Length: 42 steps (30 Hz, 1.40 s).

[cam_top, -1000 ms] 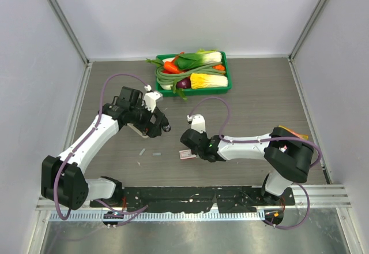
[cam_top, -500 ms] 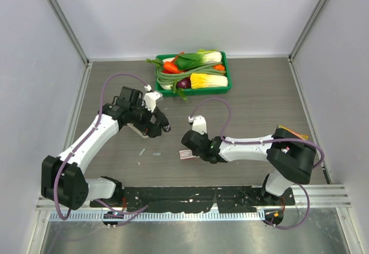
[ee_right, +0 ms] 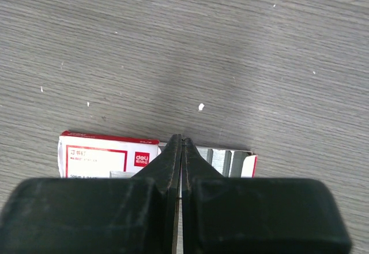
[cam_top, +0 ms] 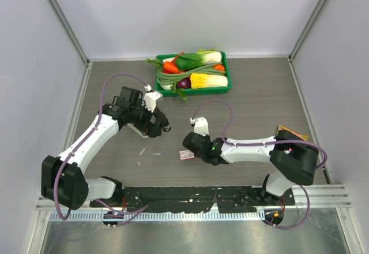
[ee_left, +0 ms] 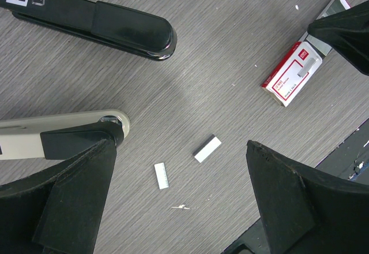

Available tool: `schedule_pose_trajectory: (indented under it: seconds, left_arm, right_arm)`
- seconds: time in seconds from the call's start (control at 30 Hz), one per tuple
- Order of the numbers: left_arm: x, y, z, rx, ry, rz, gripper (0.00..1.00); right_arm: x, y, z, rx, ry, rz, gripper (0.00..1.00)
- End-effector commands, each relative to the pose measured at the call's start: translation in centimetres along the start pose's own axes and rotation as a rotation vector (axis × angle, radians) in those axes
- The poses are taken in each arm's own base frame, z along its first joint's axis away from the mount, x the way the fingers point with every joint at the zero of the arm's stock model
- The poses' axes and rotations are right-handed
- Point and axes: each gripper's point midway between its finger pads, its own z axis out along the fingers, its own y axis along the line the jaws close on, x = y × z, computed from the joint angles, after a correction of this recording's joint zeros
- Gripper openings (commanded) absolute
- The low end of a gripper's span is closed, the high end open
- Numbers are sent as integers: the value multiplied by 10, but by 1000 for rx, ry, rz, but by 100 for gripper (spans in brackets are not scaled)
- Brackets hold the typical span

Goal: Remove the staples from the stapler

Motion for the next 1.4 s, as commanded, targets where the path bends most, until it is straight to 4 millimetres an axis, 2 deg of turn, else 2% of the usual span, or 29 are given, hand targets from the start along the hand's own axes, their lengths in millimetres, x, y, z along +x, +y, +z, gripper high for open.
schedule_pose_trajectory:
  seconds: [0.0,0.17,0.37,0.4,0.47,0.5,0.6,0.67,0.73,0.83,0.93,1.0,1.03,1.07,1.1,1.17,1.23,1.37]
  left_arm:
    - [-6,-1,-1,10,-26,-6,100]
    - [-6,-1,-2,9,-26,-8,100]
    - [-5,-1,-2,5,-25,-6,100]
    - [-6,0,-2,4,-25,-6,100]
    - [-5,2,0,-6,-17,0,100]
    - [-3,4,0,-15,-10,-4,100]
    - [-1,11,-4,-17,-15,-10,100]
    - [-2,14,-7,3,-18,-39,100]
    - [-1,26,-13,0,-22,-86,100]
    - [2,27,-17,31,-7,-90,100]
    - [1,31,-24,11,-30,-87,100]
    - [-4,36,-32,38,-64,-129,100]
    - [-6,37,-35,48,-74,-151,100]
    - [-8,38,-39,63,-76,-172,100]
    - [-7,43,-40,76,-82,-207,100]
    - [-7,47,-45,87,-87,-233,100]
    - [-6,56,-49,86,-104,-268,100]
    - [-7,64,-55,60,-124,-279,100]
  right_arm:
    - [-11,-4,-9,10,-47,38,2]
    - [-16,-2,-9,11,-58,33,3]
    - [-31,-3,-16,25,-97,25,6]
    - [-35,-3,-19,20,-106,31,8]
    - [-42,1,-21,0,-119,19,19]
    - [-48,8,-22,-29,-135,19,26]
    - [-58,34,-23,-147,-158,-43,37]
    - [-62,57,-27,-260,-150,-108,39]
    - [-67,74,-29,-333,-157,-195,41]
    - [-77,93,-34,-420,-187,-260,41]
    - [-73,118,-43,-575,-193,-353,43]
    - [-58,133,-42,-660,-148,-430,44]
    - [-62,144,-46,-712,-157,-491,45]
    - [-51,150,-38,-737,-118,-529,45]
    - [-43,154,-39,-776,-80,-566,45]
    - [-53,171,-41,-829,-97,-617,45]
    - [-46,183,-39,-896,-36,-649,50]
    - [-41,196,-29,-939,16,-686,51]
